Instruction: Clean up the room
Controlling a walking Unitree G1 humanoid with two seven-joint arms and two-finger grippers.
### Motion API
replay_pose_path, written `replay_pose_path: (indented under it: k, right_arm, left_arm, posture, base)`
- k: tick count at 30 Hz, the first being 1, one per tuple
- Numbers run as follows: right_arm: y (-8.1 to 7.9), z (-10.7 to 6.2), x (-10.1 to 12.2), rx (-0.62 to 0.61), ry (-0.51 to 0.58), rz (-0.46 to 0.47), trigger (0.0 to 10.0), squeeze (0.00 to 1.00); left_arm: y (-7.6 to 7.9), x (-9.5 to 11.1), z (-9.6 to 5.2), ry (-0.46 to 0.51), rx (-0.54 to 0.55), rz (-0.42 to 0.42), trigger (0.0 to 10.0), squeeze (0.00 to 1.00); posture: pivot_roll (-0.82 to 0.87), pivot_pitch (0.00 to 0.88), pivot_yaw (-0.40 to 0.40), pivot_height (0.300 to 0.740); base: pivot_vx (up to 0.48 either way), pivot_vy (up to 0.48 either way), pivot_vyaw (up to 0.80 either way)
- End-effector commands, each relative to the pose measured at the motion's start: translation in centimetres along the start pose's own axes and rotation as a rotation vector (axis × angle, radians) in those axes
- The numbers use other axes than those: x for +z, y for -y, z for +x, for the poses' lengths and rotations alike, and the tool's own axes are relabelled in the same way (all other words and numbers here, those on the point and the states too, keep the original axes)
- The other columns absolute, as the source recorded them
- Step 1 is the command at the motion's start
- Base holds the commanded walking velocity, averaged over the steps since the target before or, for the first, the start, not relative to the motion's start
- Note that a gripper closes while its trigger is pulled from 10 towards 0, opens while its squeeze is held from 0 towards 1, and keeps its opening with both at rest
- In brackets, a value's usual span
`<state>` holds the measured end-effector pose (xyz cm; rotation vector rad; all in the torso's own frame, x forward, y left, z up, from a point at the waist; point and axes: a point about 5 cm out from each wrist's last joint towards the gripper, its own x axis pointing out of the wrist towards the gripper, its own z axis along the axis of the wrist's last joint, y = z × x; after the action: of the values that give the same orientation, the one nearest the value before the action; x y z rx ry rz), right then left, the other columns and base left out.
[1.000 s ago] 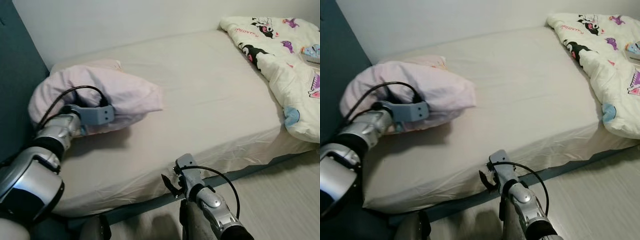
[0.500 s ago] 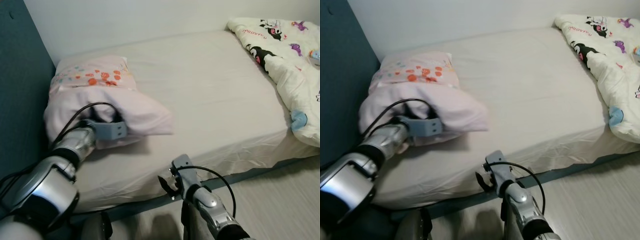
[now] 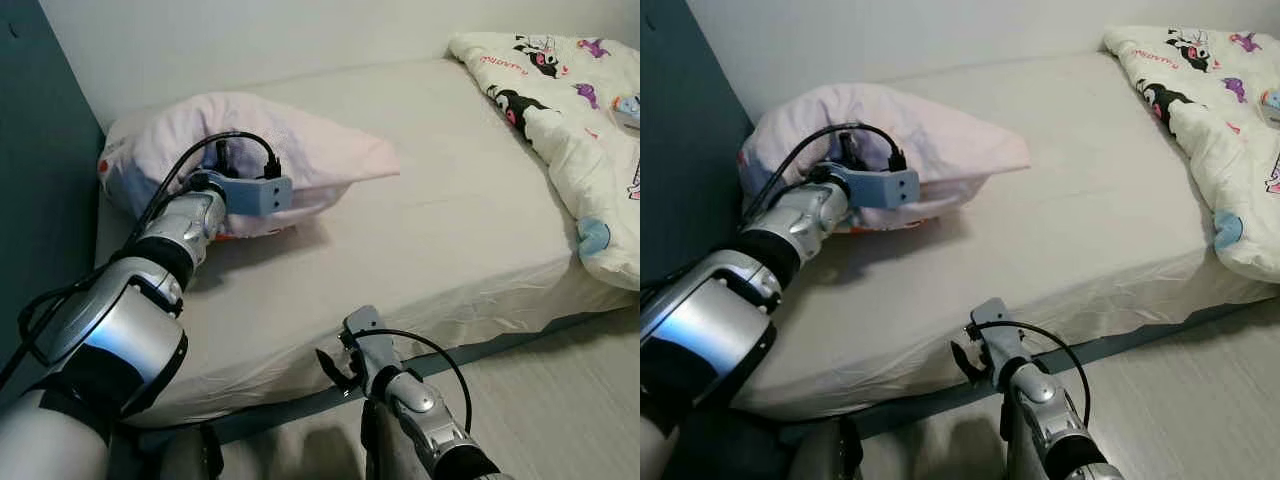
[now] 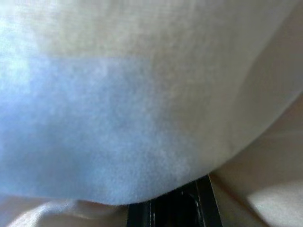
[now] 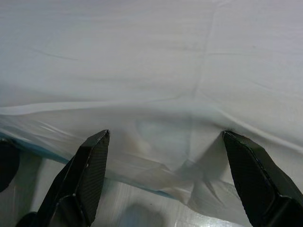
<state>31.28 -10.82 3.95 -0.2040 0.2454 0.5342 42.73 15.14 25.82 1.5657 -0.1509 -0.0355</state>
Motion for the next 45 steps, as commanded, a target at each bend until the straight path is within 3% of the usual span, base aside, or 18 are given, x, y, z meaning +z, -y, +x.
replay_pose_path:
  k: [1,9,11,14,15,17,19,24,32,33,35,36,38,39,42,43,44,45]
  right_arm:
    - [-0.5,-0.2,-0.8,0.013,-0.026,0.007,10.0,0.00]
    - [-0.8,-0.1,-0.9,0.029,-0.031,0.010,10.0,0.00]
    - [-1.2,-0.1,-1.0,0.045,-0.030,0.015,10.0,0.00]
    - [-1.4,-0.2,-1.0,0.053,-0.021,0.024,10.0,0.00]
    - [-1.6,-0.1,-0.7,0.068,0.001,0.034,10.0,0.00]
    - [-1.6,-0.1,-0.7,0.068,0.001,0.034,10.0,0.00]
    - [-1.7,-0.1,-0.4,0.083,0.020,0.038,10.0,0.00]
    - [-3.0,0.5,5.0,0.239,0.292,-0.053,10.0,0.00]
    - [-5.9,0.5,5.4,0.531,0.248,-0.092,10.0,0.00]
    - [-6.2,0.3,4.9,0.544,0.225,-0.113,10.0,0.00]
    - [-6.2,0.3,4.9,0.544,0.225,-0.113,10.0,0.00]
    - [-6.2,0.2,4.0,0.520,0.193,-0.120,10.0,0.00]
    - [-6.2,0.2,4.0,0.520,0.193,-0.120,10.0,0.00]
    - [-5.9,0.0,3.1,0.472,0.163,-0.122,10.0,0.00]
    - [-5.9,0.0,3.1,0.472,0.163,-0.122,10.0,0.00]
    - [-5.6,-0.2,2.4,0.424,0.138,-0.114,10.0,0.00]
    - [-5.6,-0.2,2.4,0.424,0.138,-0.114,10.0,0.00]
    - [-5.4,-0.4,1.9,0.393,0.120,-0.109,10.0,0.00]
  left_arm:
    - [-0.6,-2.3,-0.3,-0.067,0.003,0.040,10.0,0.00]
    - [3.7,-6.0,-2.2,-0.148,-0.202,0.017,10.0,0.00]
    - [6.9,-7.7,-3.9,-0.163,-0.364,-0.155,10.0,0.00]
    - [8.5,-7.7,-4.8,-0.116,-0.450,-0.309,10.0,0.00]
    - [9.2,-6.9,-5.3,-0.033,-0.515,-0.482,10.0,0.00]
    - [9.2,-6.9,-5.3,-0.033,-0.515,-0.482,10.0,0.00]
    - [9.5,-6.0,-5.5,0.040,-0.561,-0.641,10.0,0.00]
    - [8.9,-5.6,-5.5,0.115,-0.544,-0.731,10.0,0.00]
    - [9.3,-6.7,-7.3,0.237,-0.726,-0.847,10.0,0.00]
    - [9.6,-7.6,-9.0,0.283,-0.830,-0.873,10.0,0.00]
    - [9.6,-7.6,-9.0,0.283,-0.830,-0.873,10.0,0.00]
    - [10.0,-9.3,-12.6,0.299,-0.957,-0.907,10.0,0.00]
    - [10.0,-9.3,-12.6,0.299,-0.957,-0.907,10.0,0.00]
    - [10.2,-10.3,-16.4,0.302,-1.072,-0.940,10.0,0.00]
    - [10.2,-10.3,-16.4,0.302,-1.072,-0.940,10.0,0.00]
    - [10.2,-11.2,-20.3,0.282,-1.171,-0.994,10.0,0.00]
    - [10.2,-11.2,-20.3,0.282,-1.171,-0.994,10.0,0.00]
    - [9.1,-19.7,-20.9,0.027,-1.126,-0.958,10.0,0.00]
  posture:
    - [-0.02,0.238,-0.010,0.536]
    - [-0.01,0.237,-0.017,0.536]
    - [-0.01,0.234,-0.024,0.536]
    - [0.00,0.233,-0.030,0.536]
    - [0.01,0.233,-0.046,0.536]
    - [0.01,0.233,-0.046,0.536]
    - [0.02,0.235,-0.052,0.536]
    - [0.03,0.231,-0.064,0.536]
    - [0.01,0.214,-0.045,0.536]
    - [0.00,0.207,-0.034,0.536]
    - [0.00,0.207,-0.034,0.536]
    - [0.01,0.206,-0.034,0.536]
    - [0.01,0.206,-0.034,0.536]
    - [0.02,0.206,-0.036,0.536]
    - [0.02,0.206,-0.036,0.536]
    - [0.02,0.209,-0.042,0.536]
    - [0.02,0.209,-0.042,0.536]
    - [0.02,0.212,-0.046,0.536]
  base:
    - [0.000,0.000,0.00]
    - [0.000,0.000,0.00]
    - [0.000,0.000,0.00]
    - [0.000,0.000,0.00]
    - [0.000,0.000,0.00]
    - [0.000,0.000,0.00]
    - [0.000,0.000,0.00]
    - [0.000,0.000,0.00]
    - [0.000,0.000,0.00]
    - [0.000,0.000,0.00]
    - [0.000,0.000,0.00]
    - [0.000,0.000,0.00]
    - [0.000,0.000,0.00]
    - [0.000,0.000,0.00]
    - [0.000,0.000,0.00]
    - [0.000,0.000,0.00]
    - [0.000,0.000,0.00]
    - [0.000,0.000,0.00]
